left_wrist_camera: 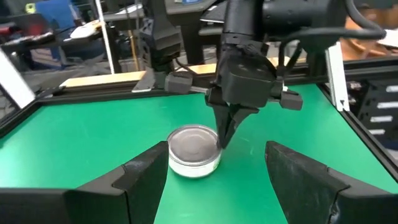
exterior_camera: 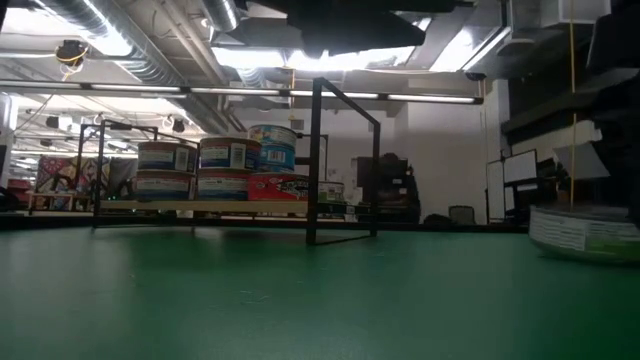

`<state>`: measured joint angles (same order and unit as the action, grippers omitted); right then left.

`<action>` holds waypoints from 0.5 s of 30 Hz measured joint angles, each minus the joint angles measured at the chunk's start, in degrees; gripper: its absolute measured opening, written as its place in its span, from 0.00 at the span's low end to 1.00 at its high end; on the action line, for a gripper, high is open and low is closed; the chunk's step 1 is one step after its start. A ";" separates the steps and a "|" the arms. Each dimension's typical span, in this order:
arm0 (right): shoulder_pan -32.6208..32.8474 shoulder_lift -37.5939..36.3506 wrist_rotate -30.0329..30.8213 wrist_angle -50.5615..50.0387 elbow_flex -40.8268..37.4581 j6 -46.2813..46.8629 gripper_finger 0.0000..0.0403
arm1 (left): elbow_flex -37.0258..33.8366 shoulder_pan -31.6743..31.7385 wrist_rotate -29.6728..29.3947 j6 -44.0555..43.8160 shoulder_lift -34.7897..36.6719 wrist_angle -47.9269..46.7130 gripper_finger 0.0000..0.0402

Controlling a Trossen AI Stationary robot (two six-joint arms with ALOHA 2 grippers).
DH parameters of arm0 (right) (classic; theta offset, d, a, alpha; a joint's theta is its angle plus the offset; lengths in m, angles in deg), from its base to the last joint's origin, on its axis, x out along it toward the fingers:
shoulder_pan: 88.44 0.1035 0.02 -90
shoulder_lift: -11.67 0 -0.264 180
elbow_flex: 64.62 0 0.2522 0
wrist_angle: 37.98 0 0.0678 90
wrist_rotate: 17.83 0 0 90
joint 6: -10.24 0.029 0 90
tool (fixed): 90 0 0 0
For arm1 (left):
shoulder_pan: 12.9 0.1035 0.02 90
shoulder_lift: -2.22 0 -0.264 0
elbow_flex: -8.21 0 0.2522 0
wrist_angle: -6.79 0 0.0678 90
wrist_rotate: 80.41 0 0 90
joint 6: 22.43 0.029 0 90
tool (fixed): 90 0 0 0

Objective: Stack canned seafood by type on shelf
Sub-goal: Stack the green tuna can on top of the green tuna

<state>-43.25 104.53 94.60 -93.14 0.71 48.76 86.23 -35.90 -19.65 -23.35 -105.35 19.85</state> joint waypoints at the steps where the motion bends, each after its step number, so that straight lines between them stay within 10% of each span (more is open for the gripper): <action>1: 0.00 0.01 -0.20 0.89 -0.01 -0.02 0.00 | -0.01 0.00 0.54 0.64 0.00 0.01 0.65; 15: 0.02 0.17 -1.26 5.54 -0.11 -1.19 0.00 | -0.01 0.00 2.28 3.99 0.00 0.01 0.65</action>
<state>-43.23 104.71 93.34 -87.59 0.60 47.57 86.22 -35.90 -17.37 -19.35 -105.35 19.85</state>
